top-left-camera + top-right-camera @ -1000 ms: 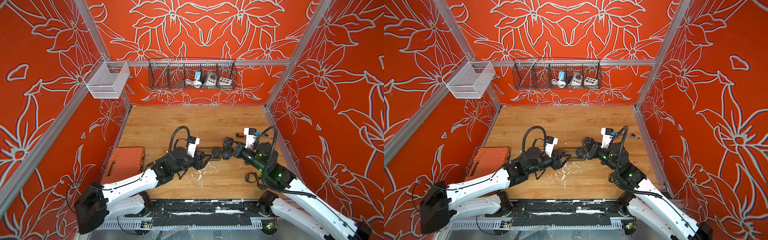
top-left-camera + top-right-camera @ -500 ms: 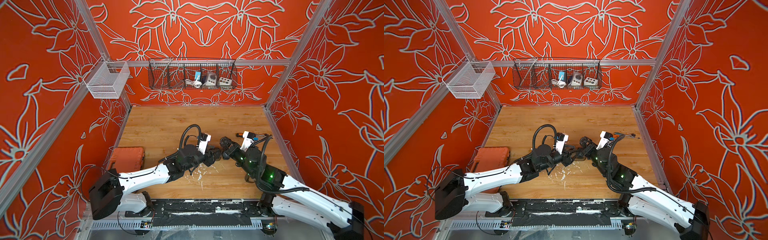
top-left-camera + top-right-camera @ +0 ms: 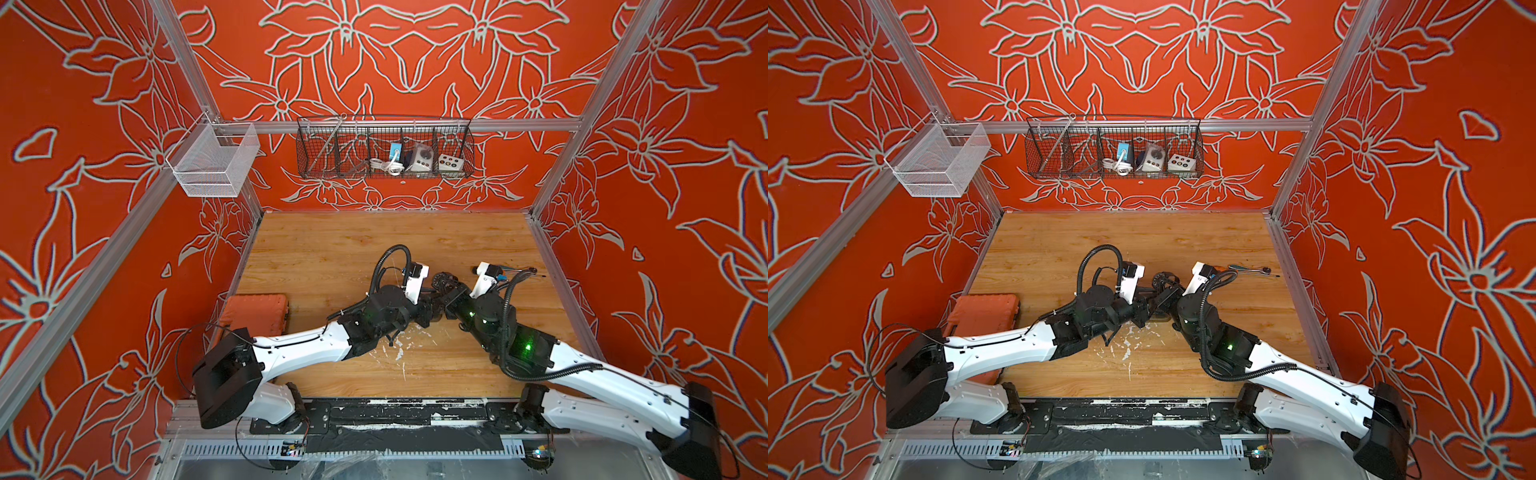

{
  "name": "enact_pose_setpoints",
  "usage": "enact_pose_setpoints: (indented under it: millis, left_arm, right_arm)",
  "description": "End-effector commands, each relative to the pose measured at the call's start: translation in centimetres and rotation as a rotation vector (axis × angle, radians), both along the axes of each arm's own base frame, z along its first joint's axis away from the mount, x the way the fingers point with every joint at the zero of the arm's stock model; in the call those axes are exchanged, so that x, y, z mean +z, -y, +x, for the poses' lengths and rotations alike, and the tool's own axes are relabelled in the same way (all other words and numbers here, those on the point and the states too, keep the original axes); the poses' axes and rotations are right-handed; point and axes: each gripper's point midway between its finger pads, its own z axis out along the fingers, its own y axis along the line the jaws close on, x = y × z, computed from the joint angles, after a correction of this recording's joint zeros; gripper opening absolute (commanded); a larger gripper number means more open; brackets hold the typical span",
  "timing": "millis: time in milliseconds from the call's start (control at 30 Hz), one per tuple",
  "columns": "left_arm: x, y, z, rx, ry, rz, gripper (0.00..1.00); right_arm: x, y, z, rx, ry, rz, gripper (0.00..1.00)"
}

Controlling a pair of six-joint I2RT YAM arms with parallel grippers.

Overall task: Place watch on stand
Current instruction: Pick up the watch at the center of the board.

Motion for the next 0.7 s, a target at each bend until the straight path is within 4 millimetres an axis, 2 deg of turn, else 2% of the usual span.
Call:
enact_pose_setpoints:
  millis: [0,267,433,667]
  left_arm:
    - [0.1,0.0,1.0,0.057,-0.014,0.015,0.27]
    - [-0.6,-0.4,1.6,0.102,-0.039,0.044,0.30]
    - [-0.6,-0.7,1.7,0.114,-0.040,0.050,0.15]
    - [-0.6,-1.4,1.6,0.131,-0.021,0.071,0.03]
  right_arm:
    - [1.8,0.2,0.3,-0.041,0.021,0.060,0.01]
    - [1.6,0.2,0.2,-0.048,0.012,0.054,0.00]
    - [1.1,0.5,0.2,-0.067,-0.001,0.026,0.00]
    - [1.0,1.2,0.3,-0.092,-0.015,-0.038,0.02]
